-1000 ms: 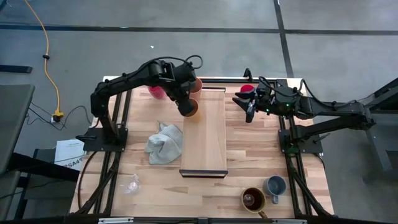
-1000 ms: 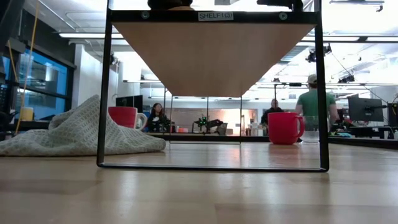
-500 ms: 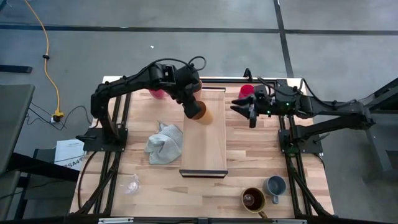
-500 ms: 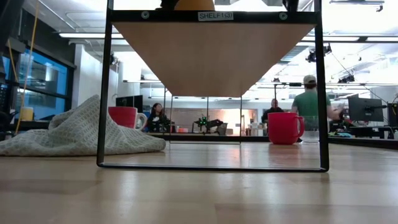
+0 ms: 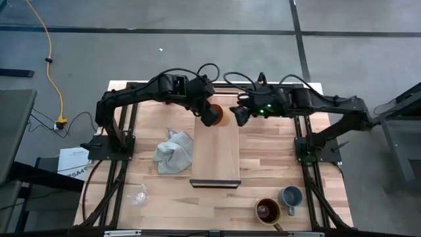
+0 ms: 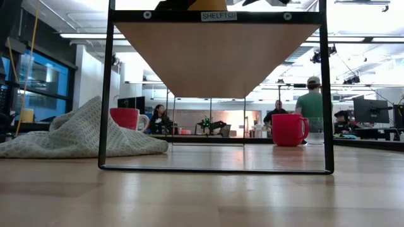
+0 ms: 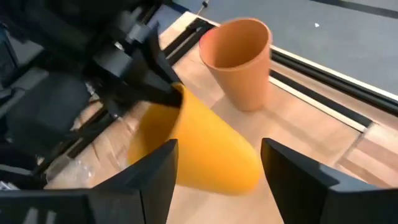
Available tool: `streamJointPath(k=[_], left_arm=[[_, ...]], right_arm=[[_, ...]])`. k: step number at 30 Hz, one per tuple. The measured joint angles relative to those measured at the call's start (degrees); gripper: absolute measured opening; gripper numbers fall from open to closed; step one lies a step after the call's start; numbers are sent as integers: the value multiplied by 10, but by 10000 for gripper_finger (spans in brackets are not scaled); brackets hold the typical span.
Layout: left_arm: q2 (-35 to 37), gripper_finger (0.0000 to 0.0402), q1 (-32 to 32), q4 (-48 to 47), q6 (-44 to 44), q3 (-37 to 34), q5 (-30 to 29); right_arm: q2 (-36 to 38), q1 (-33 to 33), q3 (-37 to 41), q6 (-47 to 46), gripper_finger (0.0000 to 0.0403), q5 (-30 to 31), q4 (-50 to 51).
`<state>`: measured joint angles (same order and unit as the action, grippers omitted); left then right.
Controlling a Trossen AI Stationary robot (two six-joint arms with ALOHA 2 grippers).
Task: Stack small to large cups/mugs on shelf
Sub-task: Put the yellow cup on the shelf
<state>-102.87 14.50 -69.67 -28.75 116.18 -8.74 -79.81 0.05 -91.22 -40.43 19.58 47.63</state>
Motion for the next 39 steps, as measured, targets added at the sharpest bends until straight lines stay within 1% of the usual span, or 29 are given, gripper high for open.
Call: streamJointPath(k=[2, 5, 8, 11, 13, 17, 21, 25, 29, 39], left_arm=[[0, 0, -4, 11, -11, 0, -14], [0, 0, -4, 33, -22, 0, -18], [0, 0, -7, 41, -26, 0, -12], [0, 0, -8, 41, -26, 0, -11], [0, 0, -7, 42, -27, 0, -7], [0, 0, -8, 49, -30, 0, 2], [-2, 0, -10, 84, -31, 0, 31], [-3, 0, -17, 95, -32, -1, 40], [-5, 0, -22, 94, -30, -1, 27], [-7, 1, -22, 97, -33, -1, 26]], right_arm=[[-21, 5, -21, -2, 219, 0, 1], [-47, 9, -50, -5, 213, 0, 10], [-69, 9, -76, -30, 208, 1, 56], [-81, 9, -95, -51, 206, 16, 88], [-85, 9, -102, -61, 206, 26, 97], [-88, 9, -104, -84, 205, 25, 99], [-87, 8, -104, -115, 195, 24, 121], [-86, 8, -104, -125, 174, 23, 132], [-87, 8, -104, -125, 146, 21, 135], [-87, 7, -103, -123, 57, 29, 147]])
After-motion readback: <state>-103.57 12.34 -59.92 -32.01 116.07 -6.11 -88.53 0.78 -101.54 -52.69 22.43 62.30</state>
